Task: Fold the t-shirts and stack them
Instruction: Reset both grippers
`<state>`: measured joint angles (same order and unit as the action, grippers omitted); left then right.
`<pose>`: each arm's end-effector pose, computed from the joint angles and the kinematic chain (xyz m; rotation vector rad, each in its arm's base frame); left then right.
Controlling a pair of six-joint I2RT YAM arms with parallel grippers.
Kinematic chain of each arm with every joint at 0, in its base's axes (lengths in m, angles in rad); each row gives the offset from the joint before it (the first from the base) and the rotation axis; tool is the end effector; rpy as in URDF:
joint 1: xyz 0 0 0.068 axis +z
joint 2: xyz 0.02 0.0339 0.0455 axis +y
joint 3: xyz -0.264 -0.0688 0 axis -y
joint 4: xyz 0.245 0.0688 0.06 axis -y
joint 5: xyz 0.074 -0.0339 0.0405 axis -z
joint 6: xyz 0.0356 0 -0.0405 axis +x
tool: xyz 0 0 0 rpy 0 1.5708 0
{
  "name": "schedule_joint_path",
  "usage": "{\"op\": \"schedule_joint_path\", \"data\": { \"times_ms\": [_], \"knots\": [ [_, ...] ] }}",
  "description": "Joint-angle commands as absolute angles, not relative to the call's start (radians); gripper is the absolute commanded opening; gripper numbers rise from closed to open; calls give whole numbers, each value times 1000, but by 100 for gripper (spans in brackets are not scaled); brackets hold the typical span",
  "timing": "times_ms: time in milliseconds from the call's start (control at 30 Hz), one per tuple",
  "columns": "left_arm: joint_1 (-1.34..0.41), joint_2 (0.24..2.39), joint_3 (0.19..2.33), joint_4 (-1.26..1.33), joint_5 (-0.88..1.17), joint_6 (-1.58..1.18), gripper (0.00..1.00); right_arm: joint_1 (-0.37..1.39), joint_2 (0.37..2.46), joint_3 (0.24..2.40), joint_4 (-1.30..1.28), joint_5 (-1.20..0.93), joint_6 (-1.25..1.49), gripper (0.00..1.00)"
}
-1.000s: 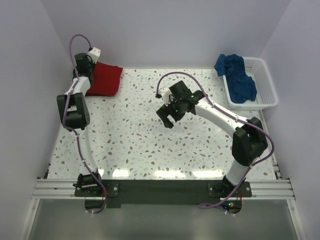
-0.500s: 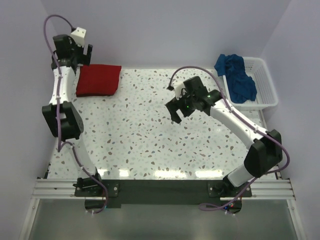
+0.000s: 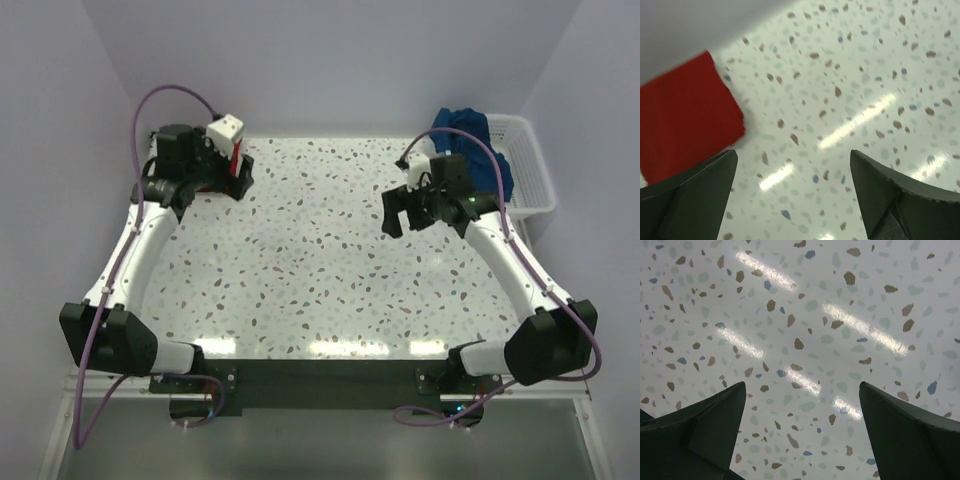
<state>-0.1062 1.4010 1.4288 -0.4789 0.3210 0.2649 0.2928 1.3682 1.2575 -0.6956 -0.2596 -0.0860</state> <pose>0.3127 -0.0446 0.3935 0.5667 1.9224 -0.2227 0.2770 0.0930 0.3264 -0.5700 2.3109 0.4072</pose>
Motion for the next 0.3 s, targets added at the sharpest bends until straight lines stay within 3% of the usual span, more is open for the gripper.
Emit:
{"op": "schedule_joint_path", "data": {
  "times_ms": [0,267],
  "knots": [
    [-127,1323,1234,-476,318,213,100,256,1310,1178,-693,-299,-49,99],
    [-132,1247,971,-411,268,216,100,236,1250,1048,-661,-298,-60,99]
  ]
}}
